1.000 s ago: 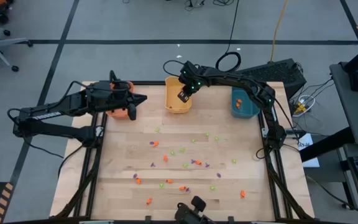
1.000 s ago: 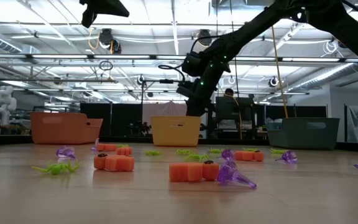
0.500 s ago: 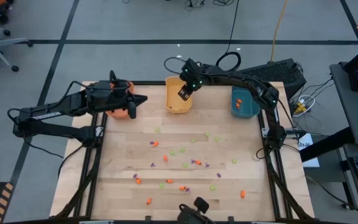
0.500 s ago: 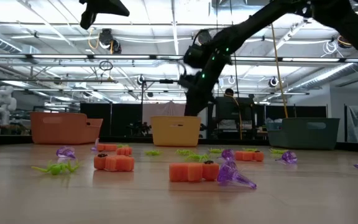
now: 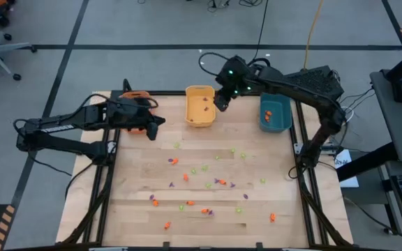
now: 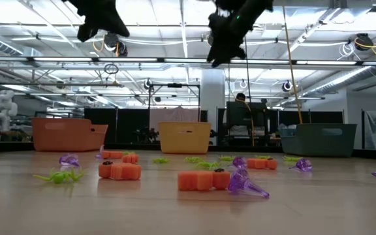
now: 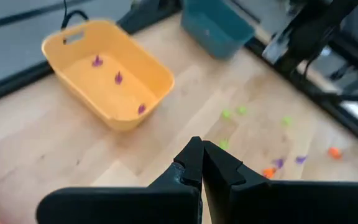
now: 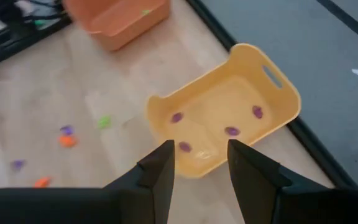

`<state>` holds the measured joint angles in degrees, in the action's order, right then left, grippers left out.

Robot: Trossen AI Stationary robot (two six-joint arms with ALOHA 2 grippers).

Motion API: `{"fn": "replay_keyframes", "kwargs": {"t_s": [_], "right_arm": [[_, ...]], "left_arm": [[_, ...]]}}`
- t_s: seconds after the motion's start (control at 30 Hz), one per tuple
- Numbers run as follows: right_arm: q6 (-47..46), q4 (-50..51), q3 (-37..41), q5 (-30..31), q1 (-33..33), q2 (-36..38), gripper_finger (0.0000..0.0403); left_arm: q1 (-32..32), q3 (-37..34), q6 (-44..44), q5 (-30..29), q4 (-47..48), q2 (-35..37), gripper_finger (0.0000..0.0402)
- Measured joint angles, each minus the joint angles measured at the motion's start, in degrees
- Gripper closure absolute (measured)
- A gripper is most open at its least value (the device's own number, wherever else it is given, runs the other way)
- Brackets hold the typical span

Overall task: Sort Halloween decoration
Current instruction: Put the purple witch hat toy into the yellow bin

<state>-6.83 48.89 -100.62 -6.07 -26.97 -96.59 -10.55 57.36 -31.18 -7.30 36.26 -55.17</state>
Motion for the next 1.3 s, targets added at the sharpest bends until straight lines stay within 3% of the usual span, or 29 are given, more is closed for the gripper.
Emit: {"fn": "replay_keyframes", "kwargs": {"t_s": [0.17,0.3,0.4,0.6,0.83,1.17,1.3], "right_arm": [[-0.6,6.0,0.0,0.0,4.3,2.84,0.0268],[-0.62,10.47,0.0,0.0,7.88,3.29,0.0268],[-0.52,12.65,0.0,0.0,10.49,3.27,0.0268],[-0.05,12.7,0.0,0.02,14.27,3.27,0.0268],[0.0,14.63,0.0,0.04,16.32,3.27,0.0268],[1.26,21.44,0.0,0.07,16.59,3.27,0.0268],[1.74,23.57,0.0,0.07,16.58,3.27,0.0268]], "left_arm": [[1.48,0.0,-0.76,1.07,4.03,-4.13,0.0391],[3.11,0.0,-6.84,1.5,6.8,-7.45,0.0383],[5.03,0.0,-11.23,2.63,8.64,-9.41,0.0366],[9.98,0.0,-11.63,2.96,9.9,-13.25,0.032],[13.95,0.0,-5.59,3.05,9.72,-18.77,0.0285],[16.53,-0.12,8.52,2.86,9.67,-27.51,0.0283],[16.37,-4.42,9.29,2.84,5.73,-26.91,0.0283]]}}
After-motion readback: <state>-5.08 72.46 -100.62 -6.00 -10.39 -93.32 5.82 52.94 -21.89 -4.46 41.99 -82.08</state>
